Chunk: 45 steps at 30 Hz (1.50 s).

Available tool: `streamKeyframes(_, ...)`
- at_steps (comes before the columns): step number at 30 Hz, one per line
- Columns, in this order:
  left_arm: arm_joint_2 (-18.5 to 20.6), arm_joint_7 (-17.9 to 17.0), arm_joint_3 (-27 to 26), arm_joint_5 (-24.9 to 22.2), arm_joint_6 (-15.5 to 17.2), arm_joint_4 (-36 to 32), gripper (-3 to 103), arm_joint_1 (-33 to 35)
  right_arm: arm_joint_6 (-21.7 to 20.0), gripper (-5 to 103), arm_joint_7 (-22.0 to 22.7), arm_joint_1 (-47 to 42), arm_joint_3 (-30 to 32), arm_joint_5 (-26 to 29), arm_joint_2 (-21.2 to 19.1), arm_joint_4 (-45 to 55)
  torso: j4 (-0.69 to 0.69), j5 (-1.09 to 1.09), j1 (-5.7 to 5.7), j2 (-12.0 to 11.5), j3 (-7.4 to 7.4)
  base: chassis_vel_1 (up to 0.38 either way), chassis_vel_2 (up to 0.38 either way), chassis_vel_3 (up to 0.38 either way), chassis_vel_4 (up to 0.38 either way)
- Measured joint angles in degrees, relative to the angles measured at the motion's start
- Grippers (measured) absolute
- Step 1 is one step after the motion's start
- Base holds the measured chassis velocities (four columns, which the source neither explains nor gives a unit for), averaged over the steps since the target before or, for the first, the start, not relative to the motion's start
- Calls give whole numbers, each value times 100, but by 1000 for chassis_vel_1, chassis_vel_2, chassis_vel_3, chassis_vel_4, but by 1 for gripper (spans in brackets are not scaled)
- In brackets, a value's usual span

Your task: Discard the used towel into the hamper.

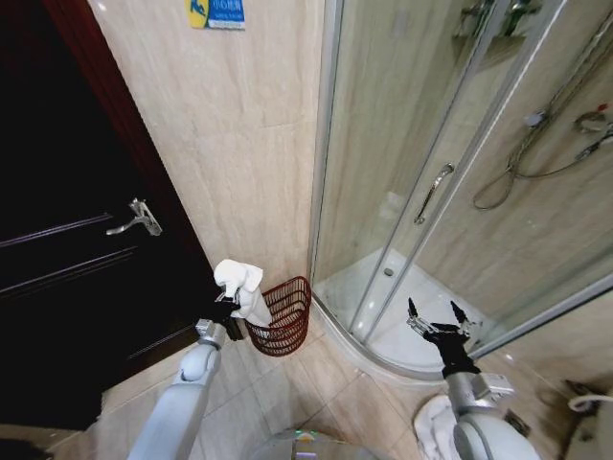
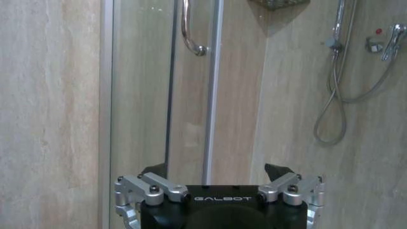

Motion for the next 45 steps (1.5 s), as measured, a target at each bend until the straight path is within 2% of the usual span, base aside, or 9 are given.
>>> streamKeyframes(12,-26,-30,-149,-28,21,-90,7,114,47,100,-14,-40,5,13,22,-38,0,0,-175,-389,-216,0,0,0,0)
streamKeyframes(28,-86,-4,-65,-60,99,-109,7,115,108,100,-31,-87,50,43,22,-110,0,0,-390,-872,-483,0,0,0,0)
streamKeyframes(45,23,304,105,-75,27,24,7,-75,47,100,-39,-19,3,9,0,-157,0,0,-602,-1362,-760,0,0,0,0)
